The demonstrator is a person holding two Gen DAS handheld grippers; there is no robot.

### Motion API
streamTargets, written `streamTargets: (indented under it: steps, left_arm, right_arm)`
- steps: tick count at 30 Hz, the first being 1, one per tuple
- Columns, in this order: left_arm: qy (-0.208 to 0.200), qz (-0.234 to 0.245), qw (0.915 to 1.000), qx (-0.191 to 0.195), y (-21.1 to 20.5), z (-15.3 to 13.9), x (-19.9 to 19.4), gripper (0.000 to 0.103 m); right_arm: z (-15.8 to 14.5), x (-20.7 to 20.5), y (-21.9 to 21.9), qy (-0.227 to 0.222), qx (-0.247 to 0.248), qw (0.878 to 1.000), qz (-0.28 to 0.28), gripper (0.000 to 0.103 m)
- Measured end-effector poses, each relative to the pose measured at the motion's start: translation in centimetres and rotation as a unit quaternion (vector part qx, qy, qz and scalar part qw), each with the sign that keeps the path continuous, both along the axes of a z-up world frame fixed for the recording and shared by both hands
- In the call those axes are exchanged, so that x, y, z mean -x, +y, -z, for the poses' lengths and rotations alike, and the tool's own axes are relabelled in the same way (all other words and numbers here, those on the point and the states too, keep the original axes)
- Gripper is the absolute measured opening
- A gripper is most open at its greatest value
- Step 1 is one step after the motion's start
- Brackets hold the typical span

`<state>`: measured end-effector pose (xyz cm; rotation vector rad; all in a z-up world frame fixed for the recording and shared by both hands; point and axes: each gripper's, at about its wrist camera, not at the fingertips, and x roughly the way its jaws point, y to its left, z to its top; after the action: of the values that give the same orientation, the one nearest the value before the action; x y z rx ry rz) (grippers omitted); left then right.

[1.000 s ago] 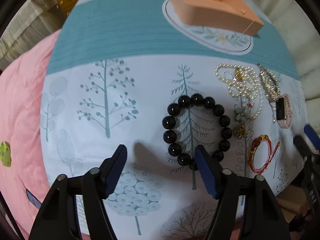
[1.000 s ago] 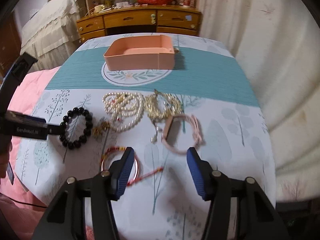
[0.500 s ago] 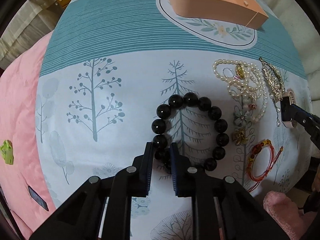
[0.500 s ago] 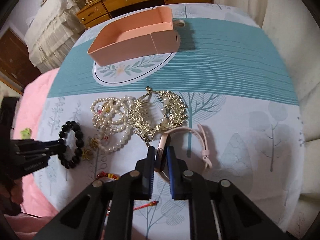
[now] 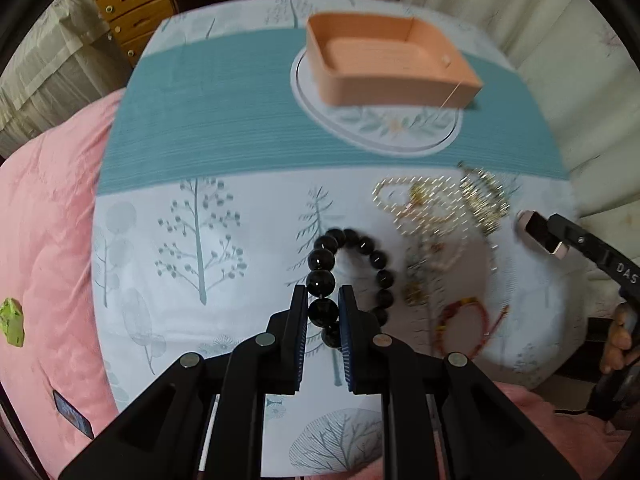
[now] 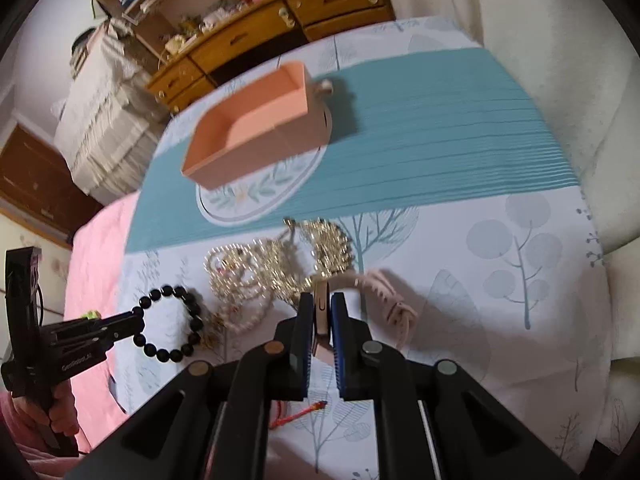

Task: Organize jewelry
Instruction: 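Carry both items into the pink tray and open both tools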

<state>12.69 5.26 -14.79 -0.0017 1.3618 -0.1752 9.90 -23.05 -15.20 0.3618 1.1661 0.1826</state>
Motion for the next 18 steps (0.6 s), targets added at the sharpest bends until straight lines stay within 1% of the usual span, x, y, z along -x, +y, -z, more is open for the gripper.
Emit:
streamTargets:
  steps: [2,6,10,14,18]
  left_arm:
    - [-0.007,0.002,0.9999,0.012,0.1,-1.5,-0.2,0.013]
    - [-0.025,0.012,0.9995,0.017,-0.5,-4.1,-0.6,0.013]
    - [-0.045,0.021,0.9983,0.032,-0.5,-6.9,-1.3,0.013]
    - [-0.061,0.014,0.9970,0.047,-0.7,-9.2,-3.0,0.013]
    - [-0.077,0.007,0.9947,0.067,-1.6,-10.7,-4.8,0.013]
  right_arm:
    - [-0.9,0.1,-0.2,-0.014,-0.005,1.000,0.002,0.008]
    - [-2.7,-0.1,0.0,-0.038,-0.013,0.999,-0.002,0.008]
    - [-4.6,-0.5,0.6,-0.068,-0.017,0.997,-0.015,0.008]
    - [-6.6,-2.0,1.6,-0.103,-0.019,0.994,-0.035,0.008]
    - [-7.7,-4.1,2.3,-0.120,-0.023,0.991,-0.050,0.008]
